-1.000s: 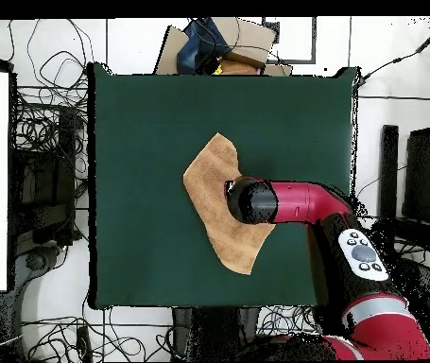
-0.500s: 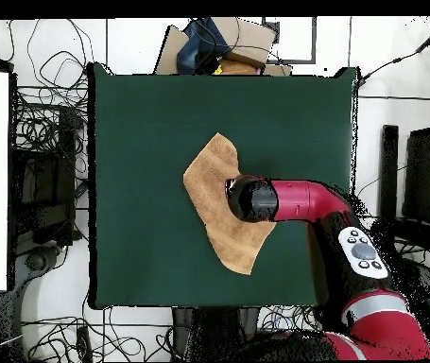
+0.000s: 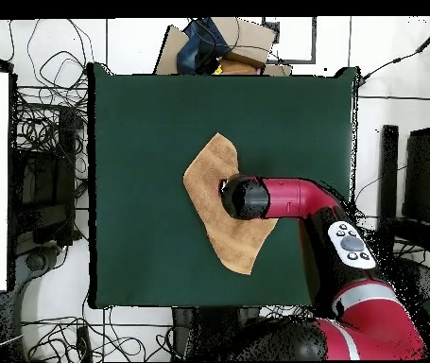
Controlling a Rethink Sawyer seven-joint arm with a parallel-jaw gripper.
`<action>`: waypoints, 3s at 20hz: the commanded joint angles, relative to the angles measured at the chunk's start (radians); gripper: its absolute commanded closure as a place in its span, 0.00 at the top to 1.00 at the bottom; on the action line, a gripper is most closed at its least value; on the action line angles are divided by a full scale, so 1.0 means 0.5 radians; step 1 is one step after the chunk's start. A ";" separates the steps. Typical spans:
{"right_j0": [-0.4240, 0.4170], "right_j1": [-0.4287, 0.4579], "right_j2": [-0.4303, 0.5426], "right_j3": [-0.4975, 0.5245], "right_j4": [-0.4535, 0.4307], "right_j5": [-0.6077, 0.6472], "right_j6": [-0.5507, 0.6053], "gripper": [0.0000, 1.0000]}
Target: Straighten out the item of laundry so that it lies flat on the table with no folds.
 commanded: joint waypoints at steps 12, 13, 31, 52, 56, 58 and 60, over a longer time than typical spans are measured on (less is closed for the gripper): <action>-0.041 0.057 0.180 -0.128 -0.091 0.082 -0.180 1.00; -0.044 0.052 0.181 -0.134 -0.086 0.096 -0.185 1.00; -0.003 0.039 0.161 -0.146 -0.058 0.137 -0.134 1.00; 0.040 0.051 0.141 -0.163 -0.031 0.187 -0.097 0.00; 0.044 0.051 0.146 -0.142 -0.028 0.191 -0.098 0.00; 0.043 0.054 0.156 -0.136 -0.030 0.190 -0.108 0.00; 0.045 0.061 0.157 -0.148 -0.039 0.187 -0.120 0.00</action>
